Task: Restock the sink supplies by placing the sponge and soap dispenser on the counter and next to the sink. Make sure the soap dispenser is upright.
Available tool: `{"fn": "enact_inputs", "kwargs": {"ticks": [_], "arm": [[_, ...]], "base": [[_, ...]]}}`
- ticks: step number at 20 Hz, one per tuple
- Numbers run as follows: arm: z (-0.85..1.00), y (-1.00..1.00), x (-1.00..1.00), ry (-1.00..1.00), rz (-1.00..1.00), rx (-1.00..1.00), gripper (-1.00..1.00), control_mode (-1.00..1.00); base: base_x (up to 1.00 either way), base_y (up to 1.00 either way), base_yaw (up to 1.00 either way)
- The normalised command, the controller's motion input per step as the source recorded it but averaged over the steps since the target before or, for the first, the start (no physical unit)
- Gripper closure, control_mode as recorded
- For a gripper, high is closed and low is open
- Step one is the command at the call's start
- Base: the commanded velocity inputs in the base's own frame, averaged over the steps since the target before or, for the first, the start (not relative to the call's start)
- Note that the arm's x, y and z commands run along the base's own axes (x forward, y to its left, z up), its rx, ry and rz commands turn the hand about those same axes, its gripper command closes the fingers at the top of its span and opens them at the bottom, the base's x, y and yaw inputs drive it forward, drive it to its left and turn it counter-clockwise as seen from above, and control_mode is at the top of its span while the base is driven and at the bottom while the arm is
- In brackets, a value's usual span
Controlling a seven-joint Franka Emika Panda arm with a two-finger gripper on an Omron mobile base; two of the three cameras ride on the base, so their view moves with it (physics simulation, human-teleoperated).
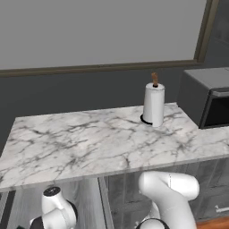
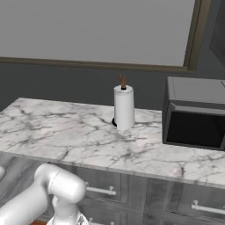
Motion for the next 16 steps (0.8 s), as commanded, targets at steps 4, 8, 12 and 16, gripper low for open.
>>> {"fn": "enact_inputs", "kwargs": {"ticks": [4,8,12,16], "arm": [[0.0,0.0,0.11,0.0,0.0,0.0,1.0,-1.0],[0.04,0.05,0.03,0.0,0.0,0.0,1.0,-1.0],[0.59,0.0,-0.41,-0.05,0.0,0.0,1.0,-1.0],[0.81,0.0,-0.47,-0.04,-0.03,0.03,1.0,-1.0]], "base": [[0.0,0.0,0.0],[0.0,0.0,0.0],[0.0,0.0,0.0],[0.0,0.0,0.0]]}}
